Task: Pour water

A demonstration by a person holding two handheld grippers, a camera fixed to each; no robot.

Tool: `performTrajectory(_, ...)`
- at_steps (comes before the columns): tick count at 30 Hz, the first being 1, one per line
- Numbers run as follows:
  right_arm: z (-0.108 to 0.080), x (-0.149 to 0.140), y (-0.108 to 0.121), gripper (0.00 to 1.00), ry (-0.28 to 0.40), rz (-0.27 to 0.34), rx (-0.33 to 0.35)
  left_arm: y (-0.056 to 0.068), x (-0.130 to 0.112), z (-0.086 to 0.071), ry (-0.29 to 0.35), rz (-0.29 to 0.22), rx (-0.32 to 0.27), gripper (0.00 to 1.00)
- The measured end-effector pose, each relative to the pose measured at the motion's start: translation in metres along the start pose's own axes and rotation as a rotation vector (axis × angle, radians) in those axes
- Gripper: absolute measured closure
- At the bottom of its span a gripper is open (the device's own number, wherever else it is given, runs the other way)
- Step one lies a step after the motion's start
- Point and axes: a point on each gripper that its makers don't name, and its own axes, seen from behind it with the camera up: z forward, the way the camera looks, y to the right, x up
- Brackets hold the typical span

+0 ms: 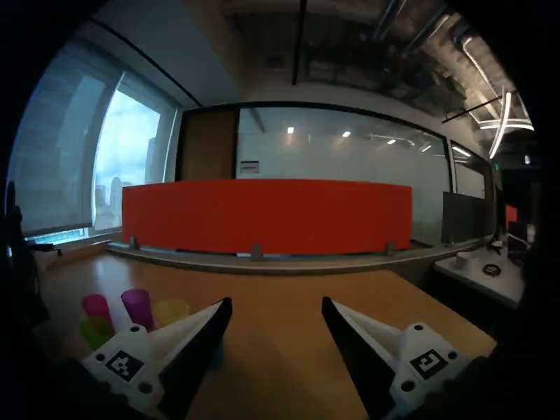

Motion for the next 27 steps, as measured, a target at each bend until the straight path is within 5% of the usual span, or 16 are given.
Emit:
performTrajectory(12, 0.013, 0.063, -0.007, 0.01, 0.007, -0.018, 0.041, 0.02, 0.089, 0.011, 0.013, -0.061, -0.094, 0.02)
performTrajectory(19, 0.015, 0.095, -0.014, 0.01, -0.01, 0.003, 0.07, 0.027, 0.144, 0.012, 0.04, -0.049, -0.141, 0.02)
performTrajectory(27, 0.016, 0.109, -0.024, 0.01, -0.022, 0.043, 0.121, 0.043, 0.165, 0.013, 0.034, -0.037, -0.202, 0.02)
